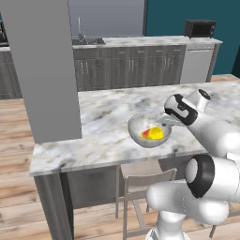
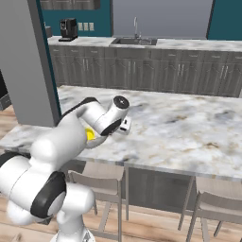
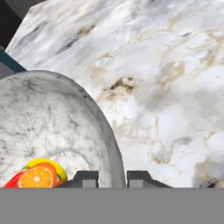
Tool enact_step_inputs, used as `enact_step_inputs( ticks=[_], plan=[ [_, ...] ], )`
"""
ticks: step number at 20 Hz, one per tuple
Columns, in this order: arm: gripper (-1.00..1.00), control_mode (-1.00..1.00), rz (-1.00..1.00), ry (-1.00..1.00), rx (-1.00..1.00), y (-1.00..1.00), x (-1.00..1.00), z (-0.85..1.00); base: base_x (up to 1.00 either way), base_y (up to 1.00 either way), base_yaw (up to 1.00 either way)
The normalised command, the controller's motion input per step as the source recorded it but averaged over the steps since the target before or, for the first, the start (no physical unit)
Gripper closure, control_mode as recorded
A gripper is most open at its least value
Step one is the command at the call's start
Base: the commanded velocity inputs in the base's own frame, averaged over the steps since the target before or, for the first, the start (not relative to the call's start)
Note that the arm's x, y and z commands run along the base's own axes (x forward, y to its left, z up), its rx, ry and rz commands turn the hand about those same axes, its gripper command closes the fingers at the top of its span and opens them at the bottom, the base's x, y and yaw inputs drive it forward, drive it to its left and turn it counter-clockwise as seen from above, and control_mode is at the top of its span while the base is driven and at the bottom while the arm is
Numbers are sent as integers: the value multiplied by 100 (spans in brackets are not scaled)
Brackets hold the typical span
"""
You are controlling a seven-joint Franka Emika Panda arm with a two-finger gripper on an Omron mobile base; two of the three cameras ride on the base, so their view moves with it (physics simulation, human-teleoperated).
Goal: Place the cup inside the bowl on the dining table and move the bowl to any counter.
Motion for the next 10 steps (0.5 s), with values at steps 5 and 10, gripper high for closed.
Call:
enact_step_inputs(
  ticks=[5,10],
  plan=[
    [100,-100,0,0,4,-4,-42,5,0,0,0],
    [100,-100,0,0,2,-2,-34,3,0,0,0]
  ],
)
